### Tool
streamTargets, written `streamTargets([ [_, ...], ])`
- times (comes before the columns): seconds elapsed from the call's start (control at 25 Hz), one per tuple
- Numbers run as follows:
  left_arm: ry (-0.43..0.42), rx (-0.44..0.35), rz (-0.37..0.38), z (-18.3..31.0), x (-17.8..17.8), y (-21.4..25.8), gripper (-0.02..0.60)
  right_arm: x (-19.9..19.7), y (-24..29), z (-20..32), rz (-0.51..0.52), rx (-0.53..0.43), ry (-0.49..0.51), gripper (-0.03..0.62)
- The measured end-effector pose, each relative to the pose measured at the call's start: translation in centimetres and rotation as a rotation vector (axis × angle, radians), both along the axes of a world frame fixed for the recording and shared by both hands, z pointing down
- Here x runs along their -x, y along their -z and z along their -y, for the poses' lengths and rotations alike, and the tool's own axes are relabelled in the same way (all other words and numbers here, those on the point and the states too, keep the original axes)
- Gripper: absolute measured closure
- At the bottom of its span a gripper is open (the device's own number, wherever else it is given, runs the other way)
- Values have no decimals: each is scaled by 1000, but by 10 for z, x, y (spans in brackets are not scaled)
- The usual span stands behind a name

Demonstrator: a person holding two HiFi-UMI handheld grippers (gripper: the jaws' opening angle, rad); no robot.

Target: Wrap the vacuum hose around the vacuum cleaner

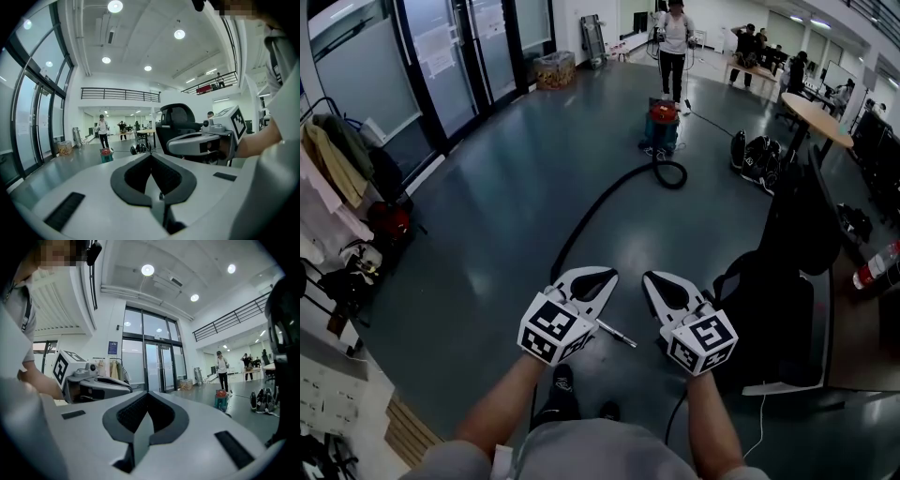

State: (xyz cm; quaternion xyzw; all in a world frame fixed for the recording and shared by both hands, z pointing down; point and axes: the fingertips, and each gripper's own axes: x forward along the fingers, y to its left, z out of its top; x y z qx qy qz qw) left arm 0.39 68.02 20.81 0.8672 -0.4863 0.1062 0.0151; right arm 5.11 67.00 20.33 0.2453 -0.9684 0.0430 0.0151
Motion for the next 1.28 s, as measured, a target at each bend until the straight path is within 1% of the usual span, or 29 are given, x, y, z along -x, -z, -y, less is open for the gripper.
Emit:
streamTargets([
  [0.16, -27, 11, -3, 13, 0, -6, 574, 6, -9, 10, -4, 21, -11, 589],
  [0.44, -80, 36, -34, 57, 24, -25, 574, 31, -27, 47, -36, 52, -56, 589],
  [0.72, -136, 45, -80, 111, 69, -33, 574, 80, -33, 96, -83, 59, -99, 589],
  [0.84, -162, 45, -98, 131, 93, -30, 574, 107, -30, 116, -99, 54, -121, 589],
  [1.0, -200, 44, -112, 154, 125, -26, 574, 141, -22, 140, -112, 46, -150, 589],
  [1.28, -250, 57, -133, 192, 163, -29, 574, 188, -22, 175, -142, 36, -180, 589],
])
